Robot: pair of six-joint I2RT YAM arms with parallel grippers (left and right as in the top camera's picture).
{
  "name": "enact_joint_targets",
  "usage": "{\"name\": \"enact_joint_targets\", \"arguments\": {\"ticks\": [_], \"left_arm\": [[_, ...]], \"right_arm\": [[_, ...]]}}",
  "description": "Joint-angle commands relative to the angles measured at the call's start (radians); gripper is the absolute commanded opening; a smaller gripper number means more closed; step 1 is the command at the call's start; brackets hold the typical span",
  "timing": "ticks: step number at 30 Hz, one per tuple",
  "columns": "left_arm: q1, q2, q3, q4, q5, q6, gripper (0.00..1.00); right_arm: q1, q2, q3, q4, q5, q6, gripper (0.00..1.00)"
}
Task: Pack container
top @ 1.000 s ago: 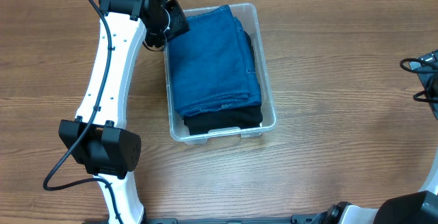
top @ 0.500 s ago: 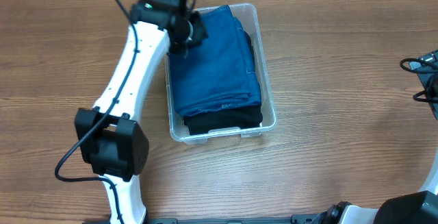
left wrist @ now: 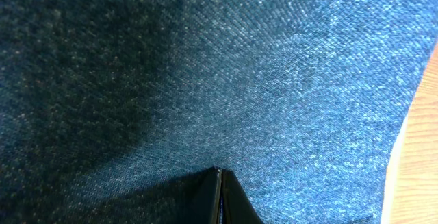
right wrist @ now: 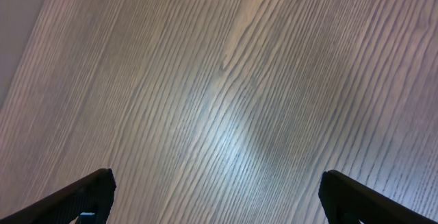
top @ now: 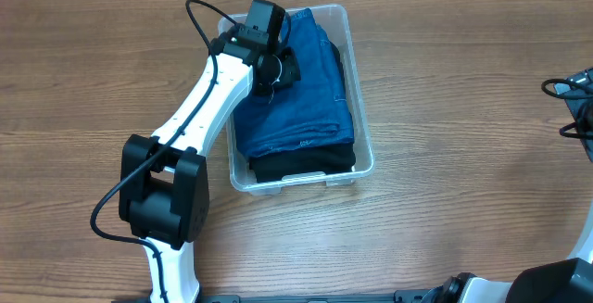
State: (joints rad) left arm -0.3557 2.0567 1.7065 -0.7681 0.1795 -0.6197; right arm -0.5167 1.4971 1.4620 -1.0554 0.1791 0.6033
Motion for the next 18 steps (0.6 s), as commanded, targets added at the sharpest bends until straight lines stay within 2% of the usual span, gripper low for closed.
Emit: {"name": "enact_joint_targets", "arguments": {"ticks": [1,5,9,12,15,18], "left_arm": [[-0.005,0.000,-0.058,-0.002,-0.002,0.047,0.04],[-0.003,-0.008,0.000,-0.009,0.037,0.089,0.04],[-0.003,-0.016,0.133,-0.091,0.079,0.127,0.04],[-0.005,-0.019,0.249,-0.215,0.111,0.140,0.04],[-0.005,-0.019,0.358,-0.390,0.230,0.206,0.04],[-0.016,-0.018,0.364,-0.472,0.232,0.222,0.04]], "right_arm": [[-0.003,0.000,-0.005,0.006,-0.001,0.007,1.00],[-0.003,0.000,-0.005,0.006,-0.001,0.007,1.00],[-0.003,0.000,-0.005,0.006,-0.001,0.008,1.00],[-0.003,0.000,-0.005,0.006,-0.001,0.007,1.00],[-0.003,0.000,-0.005,0.006,-0.001,0.007,1.00],[-0.003,0.000,-0.005,0.006,-0.001,0.007,1.00]]}}
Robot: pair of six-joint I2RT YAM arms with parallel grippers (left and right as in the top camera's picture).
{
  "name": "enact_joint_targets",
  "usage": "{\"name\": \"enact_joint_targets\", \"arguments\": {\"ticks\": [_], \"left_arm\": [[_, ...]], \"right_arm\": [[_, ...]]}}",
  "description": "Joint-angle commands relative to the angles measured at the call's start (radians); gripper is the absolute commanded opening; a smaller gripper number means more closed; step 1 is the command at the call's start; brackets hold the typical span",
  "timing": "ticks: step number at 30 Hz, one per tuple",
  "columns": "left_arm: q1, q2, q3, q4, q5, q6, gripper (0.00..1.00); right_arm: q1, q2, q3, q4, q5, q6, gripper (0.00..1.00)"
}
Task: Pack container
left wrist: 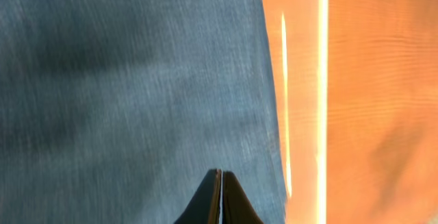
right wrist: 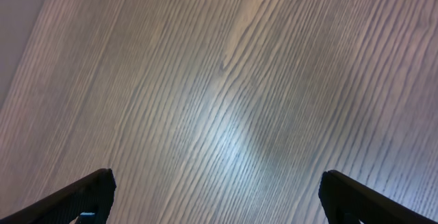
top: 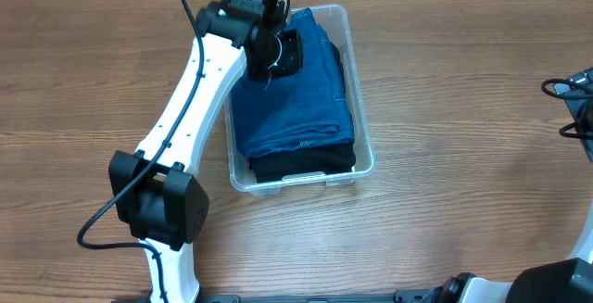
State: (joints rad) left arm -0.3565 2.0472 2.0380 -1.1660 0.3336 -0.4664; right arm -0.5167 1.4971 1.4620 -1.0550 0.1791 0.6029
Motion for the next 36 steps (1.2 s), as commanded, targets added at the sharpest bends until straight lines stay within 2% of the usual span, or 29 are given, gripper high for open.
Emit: {"name": "enact_joint_targets", "arguments": {"ticks": [1,7,13,19,26,33,36], "left_arm": [[-0.018,-0.007,0.027,-0.089,0.074,0.071,0.04],[-0.045,-0.007,-0.087,-0.114,0.033,0.070,0.04],[-0.065,-0.007,-0.232,-0.048,0.034,0.064,0.04],[-0.072,-0.007,-0.300,0.016,0.034,0.062,0.04],[-0.065,-0.009,-0.258,0.030,0.053,0.066,0.04],[-0.066,-0.016,-0.113,-0.128,0.089,0.066,0.04],[-0.082,-0.016,-0.105,-0.180,0.102,0.066,0.04]], "right_arm": [[-0.003,0.000,-0.005,0.006,-0.001,0.008,1.00],[-0.003,0.000,-0.005,0.006,-0.001,0.008,1.00],[-0.003,0.000,-0.005,0.006,-0.001,0.008,1.00],[-0.003,0.000,-0.005,0.006,-0.001,0.008,1.00],[-0.003,0.000,-0.005,0.006,-0.001,0.008,1.00],[-0.003,0.000,-0.005,0.006,-0.001,0.008,1.00],[-0.003,0.000,-0.005,0.006,-0.001,0.008,1.00]]}}
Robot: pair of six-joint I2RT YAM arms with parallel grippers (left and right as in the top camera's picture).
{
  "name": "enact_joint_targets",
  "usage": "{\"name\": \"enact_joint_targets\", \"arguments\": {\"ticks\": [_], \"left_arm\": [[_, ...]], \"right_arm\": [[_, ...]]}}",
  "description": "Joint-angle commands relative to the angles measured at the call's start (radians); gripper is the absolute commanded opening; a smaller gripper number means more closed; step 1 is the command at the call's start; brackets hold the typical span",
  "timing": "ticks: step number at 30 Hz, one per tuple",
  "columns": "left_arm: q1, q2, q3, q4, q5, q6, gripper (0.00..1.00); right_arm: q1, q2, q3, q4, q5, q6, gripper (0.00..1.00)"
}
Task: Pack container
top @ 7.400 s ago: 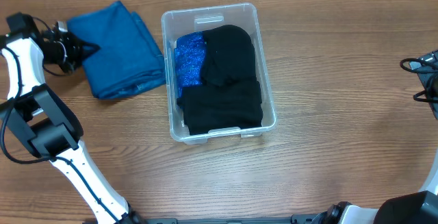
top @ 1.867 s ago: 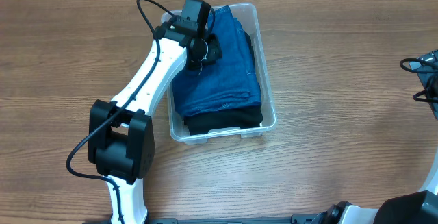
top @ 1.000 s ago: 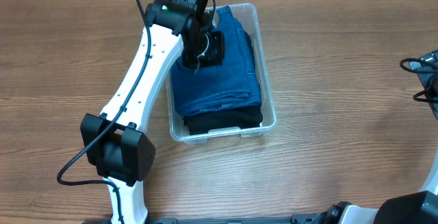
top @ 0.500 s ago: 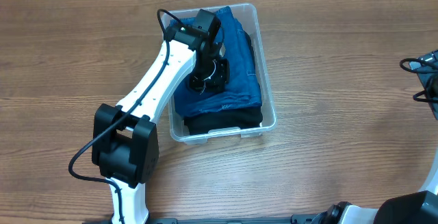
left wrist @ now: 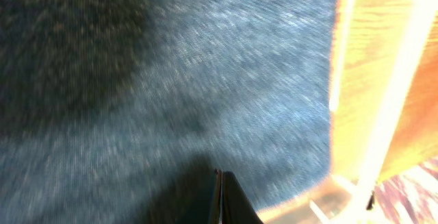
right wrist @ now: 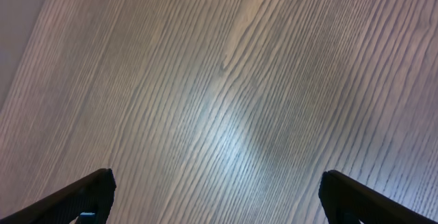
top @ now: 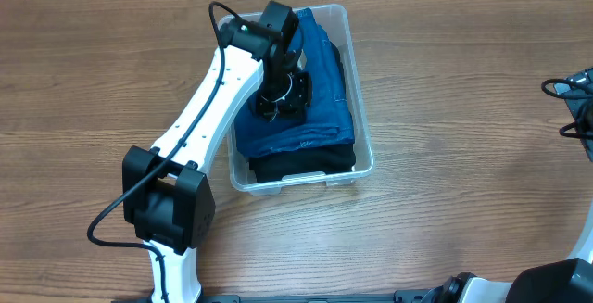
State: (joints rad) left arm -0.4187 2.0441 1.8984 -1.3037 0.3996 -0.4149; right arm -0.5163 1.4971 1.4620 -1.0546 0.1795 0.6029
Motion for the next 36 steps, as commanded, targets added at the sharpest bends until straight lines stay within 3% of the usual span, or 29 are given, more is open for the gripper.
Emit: {"name": "enact_joint_targets", "arguments": {"ticks": [1,5,19,24,28,32,36], "left_arm": [[-0.026,-0.013,0.033,-0.055,0.034,0.015,0.04],[-0.060,-0.013,-0.012,-0.045,-0.051,-0.010,0.04],[-0.066,-0.011,-0.158,0.117,-0.071,0.005,0.04],[-0.058,-0.012,-0.072,0.090,-0.075,0.049,0.04],[-0.024,-0.012,0.113,-0.038,-0.204,0.055,0.04],[0.016,-0.012,0.202,-0.113,-0.383,-0.023,0.04],[0.059,-0.010,0.182,-0.126,-0.373,-0.045,0.04]], "right_arm": [[-0.003,0.000,-0.005,0.005,-0.002,0.008,1.00],[-0.003,0.000,-0.005,0.005,-0.002,0.008,1.00],[-0.003,0.000,-0.005,0.005,-0.002,0.008,1.00],[-0.003,0.000,-0.005,0.005,-0.002,0.008,1.00],[-0.003,0.000,-0.005,0.005,-0.002,0.008,1.00],[-0.003,0.000,-0.005,0.005,-0.002,0.008,1.00],[-0.003,0.000,-0.005,0.005,-0.002,0.008,1.00]]}}
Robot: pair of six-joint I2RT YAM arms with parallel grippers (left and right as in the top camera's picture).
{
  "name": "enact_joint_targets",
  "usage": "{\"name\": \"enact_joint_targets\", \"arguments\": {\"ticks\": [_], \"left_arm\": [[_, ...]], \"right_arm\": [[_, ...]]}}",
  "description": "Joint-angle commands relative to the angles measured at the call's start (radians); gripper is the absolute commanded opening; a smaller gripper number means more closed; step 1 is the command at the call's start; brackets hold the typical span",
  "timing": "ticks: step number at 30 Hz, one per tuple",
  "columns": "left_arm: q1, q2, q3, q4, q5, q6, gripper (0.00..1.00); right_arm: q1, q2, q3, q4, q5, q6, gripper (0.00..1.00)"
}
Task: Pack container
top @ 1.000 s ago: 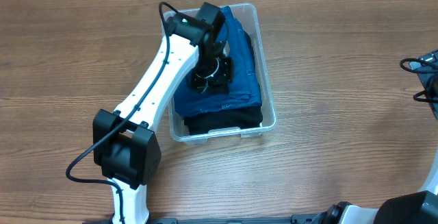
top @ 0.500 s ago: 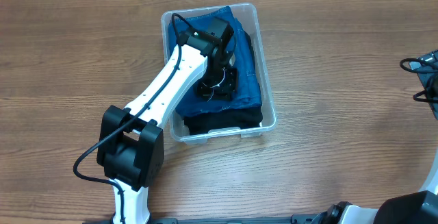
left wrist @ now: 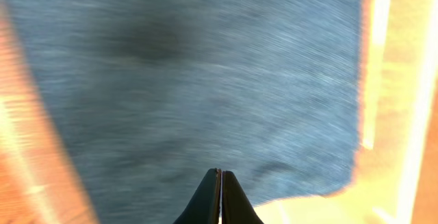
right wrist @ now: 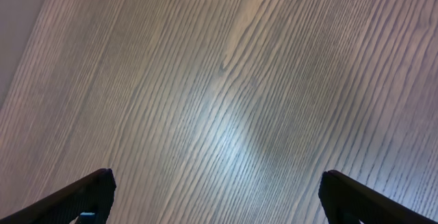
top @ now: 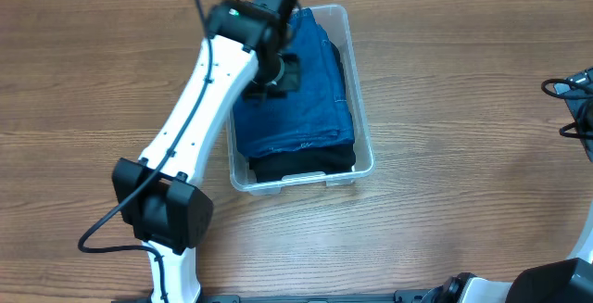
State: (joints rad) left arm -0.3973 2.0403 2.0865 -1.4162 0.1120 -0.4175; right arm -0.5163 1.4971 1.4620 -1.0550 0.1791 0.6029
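Observation:
A clear plastic container [top: 363,145] sits mid-table, filled with folded blue denim [top: 310,99] over a black garment [top: 301,162]. My left gripper [top: 278,73] hangs over the denim's upper left part, its fingers pressed shut with nothing between them. The left wrist view shows blurred denim [left wrist: 205,80] below the shut left gripper [left wrist: 220,176], with the container's rim [left wrist: 373,80] at the right. My right gripper [right wrist: 215,183] stands wide open over bare table wood; it is out of the overhead view.
Black cables [top: 570,99] and part of the right arm's base lie at the table's right edge. The wooden table [top: 463,201] stretches around the container. The left arm [top: 199,118] slants across the table left of the container.
My left gripper, still shut, has moved from the middle of the denim back toward the container's far left part and sits higher. The right gripper has not moved.
My left gripper was shut low over the denim's upper left. Then it was nearer the far end, then at the middle of the pile, and now it is back over the upper left. The clothes look unchanged. The right gripper stayed open throughout.

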Motion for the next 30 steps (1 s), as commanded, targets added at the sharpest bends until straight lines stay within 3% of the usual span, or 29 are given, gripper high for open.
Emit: {"name": "enact_joint_targets", "arguments": {"ticks": [1,11,16,25,30], "left_arm": [[0.047,-0.006,-0.023,-0.016,-0.086,-0.051,0.04],[0.064,-0.006,-0.301,0.132,-0.021,-0.069,0.04],[0.063,-0.006,-0.352,0.199,-0.019,-0.057,0.04],[0.079,-0.008,-0.110,0.271,-0.150,-0.009,0.04],[0.076,-0.008,0.002,0.450,-0.223,0.007,0.05]], "right_arm": [[-0.003,0.000,-0.005,0.006,-0.001,0.008,1.00],[-0.003,0.000,-0.005,0.006,-0.001,0.008,1.00],[-0.003,0.000,-0.005,0.006,-0.001,0.008,1.00],[-0.003,0.000,-0.005,0.006,-0.001,0.008,1.00],[-0.003,0.000,-0.005,0.006,-0.001,0.008,1.00]]}}
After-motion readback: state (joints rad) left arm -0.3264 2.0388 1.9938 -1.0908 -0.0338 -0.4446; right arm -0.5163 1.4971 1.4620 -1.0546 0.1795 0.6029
